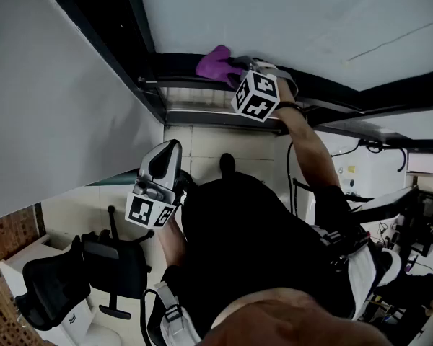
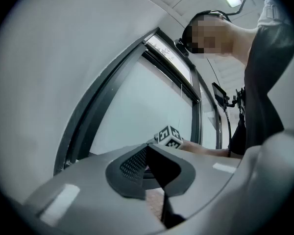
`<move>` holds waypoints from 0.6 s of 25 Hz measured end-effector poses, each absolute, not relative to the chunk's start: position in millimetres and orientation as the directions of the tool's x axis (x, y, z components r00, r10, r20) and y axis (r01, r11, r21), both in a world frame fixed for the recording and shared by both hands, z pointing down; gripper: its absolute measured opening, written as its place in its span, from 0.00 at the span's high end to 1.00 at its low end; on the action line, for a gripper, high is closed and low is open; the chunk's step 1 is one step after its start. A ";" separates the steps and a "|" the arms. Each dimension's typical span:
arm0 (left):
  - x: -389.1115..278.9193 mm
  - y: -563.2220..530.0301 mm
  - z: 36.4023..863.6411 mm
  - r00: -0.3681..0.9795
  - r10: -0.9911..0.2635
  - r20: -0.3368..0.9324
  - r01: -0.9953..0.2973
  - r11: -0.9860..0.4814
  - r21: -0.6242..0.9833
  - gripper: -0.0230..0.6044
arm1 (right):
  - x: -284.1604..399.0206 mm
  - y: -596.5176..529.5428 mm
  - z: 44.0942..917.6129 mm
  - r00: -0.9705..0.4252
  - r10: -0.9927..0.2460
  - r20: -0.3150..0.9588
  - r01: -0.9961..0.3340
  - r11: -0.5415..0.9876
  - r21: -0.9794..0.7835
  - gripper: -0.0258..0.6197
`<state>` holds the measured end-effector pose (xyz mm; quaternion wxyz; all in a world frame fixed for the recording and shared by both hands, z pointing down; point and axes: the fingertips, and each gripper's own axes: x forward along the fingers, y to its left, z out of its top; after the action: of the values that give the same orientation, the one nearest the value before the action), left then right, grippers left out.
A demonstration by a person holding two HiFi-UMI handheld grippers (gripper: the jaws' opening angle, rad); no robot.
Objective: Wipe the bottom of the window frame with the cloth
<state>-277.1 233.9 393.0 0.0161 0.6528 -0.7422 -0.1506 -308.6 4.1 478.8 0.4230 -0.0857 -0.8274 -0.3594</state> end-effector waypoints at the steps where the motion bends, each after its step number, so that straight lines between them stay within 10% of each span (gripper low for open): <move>1: -277.2 239.8 391.2 -0.156 -0.972 -0.175 -0.964 0.111 0.243 0.96 | -330.7 23.2 469.9 -0.681 -0.090 0.727 0.414 0.771 0.483 0.86; 8: -288.3 281.3 390.8 -0.271 -0.945 -0.184 -0.940 0.219 0.263 0.96 | -471.8 81.4 495.9 -0.788 -0.076 0.611 0.316 0.801 0.508 0.86; 15: -295.9 285.5 386.6 -0.273 -0.945 -0.182 -0.942 0.224 0.251 0.96 | -450.3 66.9 518.5 -0.750 -0.254 0.611 0.442 0.495 0.748 0.87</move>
<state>-295.9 285.5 386.6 0.0045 0.6028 -0.7823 -0.1570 -450.3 66.9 518.5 0.3488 -0.0593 -0.7911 -0.4989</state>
